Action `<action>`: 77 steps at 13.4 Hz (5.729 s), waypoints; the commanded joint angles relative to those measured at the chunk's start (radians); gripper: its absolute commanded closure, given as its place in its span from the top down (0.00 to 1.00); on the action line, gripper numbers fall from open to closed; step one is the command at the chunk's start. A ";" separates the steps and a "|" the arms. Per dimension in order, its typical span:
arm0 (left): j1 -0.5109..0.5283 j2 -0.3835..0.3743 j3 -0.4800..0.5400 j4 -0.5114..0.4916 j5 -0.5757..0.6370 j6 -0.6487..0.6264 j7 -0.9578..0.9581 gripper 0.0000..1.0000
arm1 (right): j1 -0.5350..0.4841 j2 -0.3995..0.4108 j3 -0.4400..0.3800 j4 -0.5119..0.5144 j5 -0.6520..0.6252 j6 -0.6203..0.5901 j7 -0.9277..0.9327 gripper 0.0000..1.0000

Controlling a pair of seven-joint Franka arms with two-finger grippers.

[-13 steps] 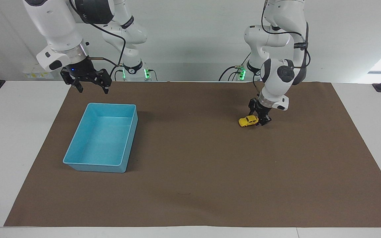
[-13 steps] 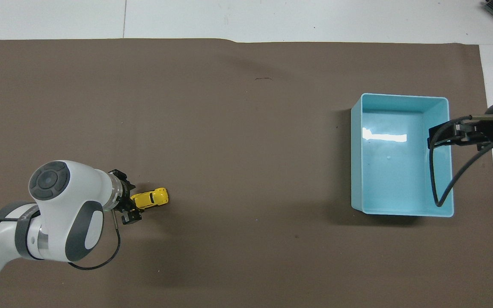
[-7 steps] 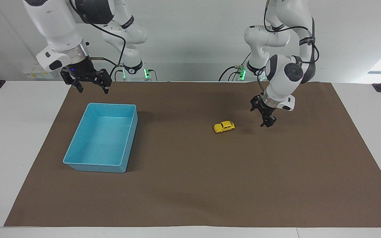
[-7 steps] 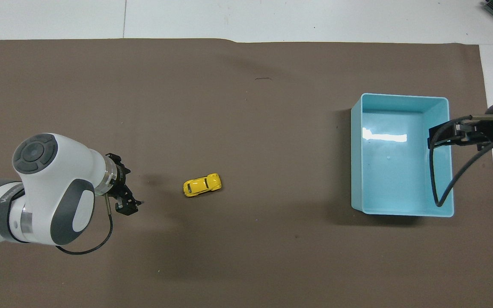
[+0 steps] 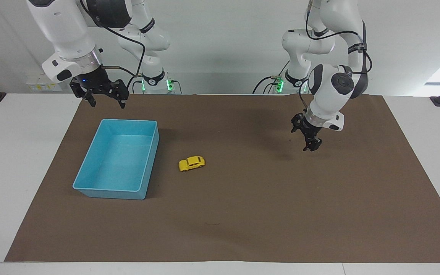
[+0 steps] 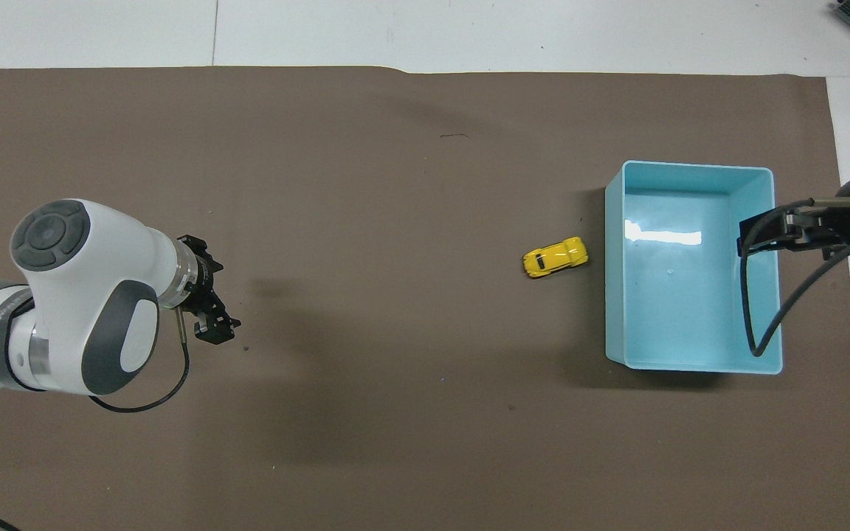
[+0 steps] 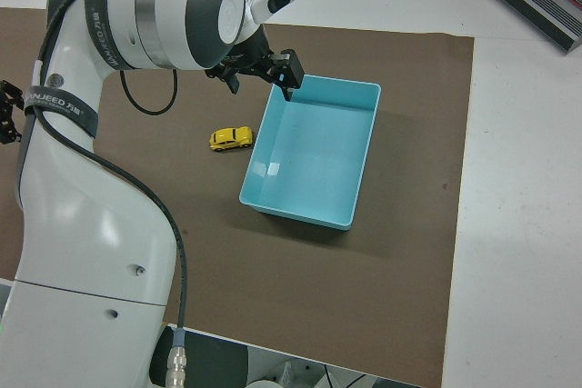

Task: Wind up and store yellow beetle car
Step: 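Lift the left gripper off the car, letting it roll toward the bin, then retract the left gripper to rest while the right gripper reaches the car, then lower the right gripper onto the yellow car and close it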

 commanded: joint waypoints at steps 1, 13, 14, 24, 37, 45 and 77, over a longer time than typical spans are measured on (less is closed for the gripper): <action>0.025 0.015 -0.010 0.052 0.014 -0.014 0.077 1.00 | -0.010 -0.011 0.004 -0.004 0.018 0.002 -0.018 1.00; 0.059 -0.014 -0.010 0.184 0.014 -0.051 0.394 1.00 | 0.002 0.009 0.013 -0.014 0.021 0.036 0.027 1.00; 0.059 -0.014 -0.010 0.193 0.014 -0.062 0.446 1.00 | 0.004 0.017 0.015 -0.018 0.021 0.049 0.079 1.00; 0.113 -0.023 -0.010 0.260 0.038 -0.151 1.040 1.00 | 0.039 0.031 0.015 -0.085 0.083 0.145 0.682 1.00; 0.159 -0.077 -0.005 0.271 0.098 -0.231 1.873 1.00 | 0.177 0.123 0.015 -0.168 -0.063 0.310 1.385 1.00; 0.156 -0.080 -0.007 0.417 0.113 -0.418 2.002 1.00 | 0.215 0.196 0.015 -0.249 -0.124 0.490 1.647 1.00; 0.163 -0.140 -0.004 0.586 0.103 -0.637 2.001 1.00 | 0.260 0.338 0.015 -0.386 -0.304 0.795 1.790 0.00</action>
